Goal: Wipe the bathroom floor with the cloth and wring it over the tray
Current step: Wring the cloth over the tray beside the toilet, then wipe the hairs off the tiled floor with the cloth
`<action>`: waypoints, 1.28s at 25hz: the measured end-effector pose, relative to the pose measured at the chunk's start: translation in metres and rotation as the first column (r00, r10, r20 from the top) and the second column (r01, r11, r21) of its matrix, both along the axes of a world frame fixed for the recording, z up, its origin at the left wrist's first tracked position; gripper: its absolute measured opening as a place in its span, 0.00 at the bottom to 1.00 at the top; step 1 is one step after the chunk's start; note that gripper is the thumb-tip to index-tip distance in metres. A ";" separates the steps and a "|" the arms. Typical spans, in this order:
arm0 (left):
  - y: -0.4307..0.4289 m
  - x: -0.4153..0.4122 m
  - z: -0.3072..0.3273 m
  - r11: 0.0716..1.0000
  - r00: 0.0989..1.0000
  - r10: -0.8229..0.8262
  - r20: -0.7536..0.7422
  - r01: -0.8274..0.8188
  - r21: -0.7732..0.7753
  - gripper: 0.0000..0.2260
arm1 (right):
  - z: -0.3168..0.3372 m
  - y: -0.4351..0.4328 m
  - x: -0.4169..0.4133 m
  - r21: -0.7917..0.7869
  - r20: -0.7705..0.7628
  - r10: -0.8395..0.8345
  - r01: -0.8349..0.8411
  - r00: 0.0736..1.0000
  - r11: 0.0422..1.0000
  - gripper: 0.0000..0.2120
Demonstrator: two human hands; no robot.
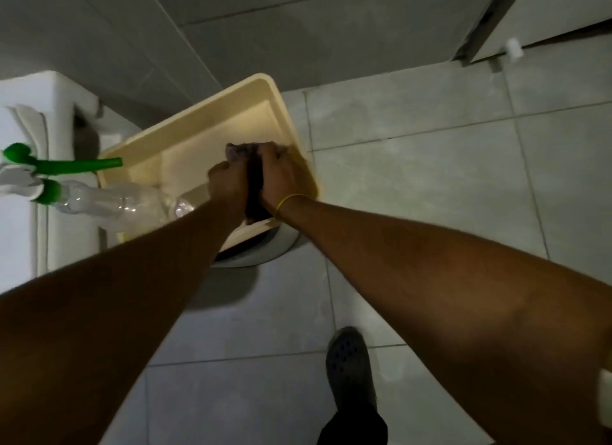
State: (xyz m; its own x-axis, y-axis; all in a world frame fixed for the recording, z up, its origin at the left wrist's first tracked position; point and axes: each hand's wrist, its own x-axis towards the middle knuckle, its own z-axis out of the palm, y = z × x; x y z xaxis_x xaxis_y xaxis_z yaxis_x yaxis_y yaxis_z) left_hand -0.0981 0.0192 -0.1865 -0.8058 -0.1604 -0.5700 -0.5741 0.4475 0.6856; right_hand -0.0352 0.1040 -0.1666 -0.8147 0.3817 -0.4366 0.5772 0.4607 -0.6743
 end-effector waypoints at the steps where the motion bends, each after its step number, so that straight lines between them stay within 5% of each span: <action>1: 0.006 0.006 0.015 0.998 0.998 -0.002 -0.061 0.006 0.070 0.19 | 0.014 0.008 0.012 0.010 -0.065 0.072 -0.071 0.995 0.997 0.26; 4: 0.027 0.046 0.059 0.968 0.978 -0.056 -0.201 0.102 0.228 0.07 | 0.051 0.042 0.056 -0.103 -0.246 -0.053 0.029 0.968 0.994 0.28; 9: 0.113 0.181 0.038 0.883 0.930 -0.337 -0.146 0.366 0.293 0.17 | 0.037 0.122 0.206 -0.137 -0.311 -0.272 0.241 0.911 0.961 0.30; 15: 0.203 0.396 -0.112 0.740 0.750 -0.658 0.074 0.624 0.251 0.16 | -0.121 0.201 0.431 0.121 0.068 -0.308 0.299 0.949 0.947 0.32; 19: 0.204 0.492 -0.214 0.623 0.590 -0.779 0.212 0.766 0.158 0.17 | -0.233 0.197 0.517 0.086 0.301 -0.494 0.493 0.816 0.866 0.09; 20: 0.197 0.504 -0.233 0.550 0.536 -0.825 0.181 0.834 0.038 0.16 | -0.253 0.193 0.533 0.181 0.289 -0.481 0.446 0.828 0.876 0.10; 24: 0.152 0.508 -0.297 0.314 0.303 -0.949 -0.090 0.870 -0.381 0.19 | -0.316 0.163 0.581 0.535 0.229 -0.277 0.117 0.933 0.837 0.36; 28: 0.119 0.486 -0.331 0.119 0.070 -0.988 -0.137 0.914 -0.389 0.32 | -0.345 0.148 0.578 0.511 0.153 -0.150 0.051 0.977 0.858 0.41; 32: 0.112 0.481 -0.341 0.082 0.029 -0.989 -0.145 0.926 -0.370 0.38 | -0.358 0.209 0.517 0.557 0.118 -0.136 0.048 0.984 0.829 0.42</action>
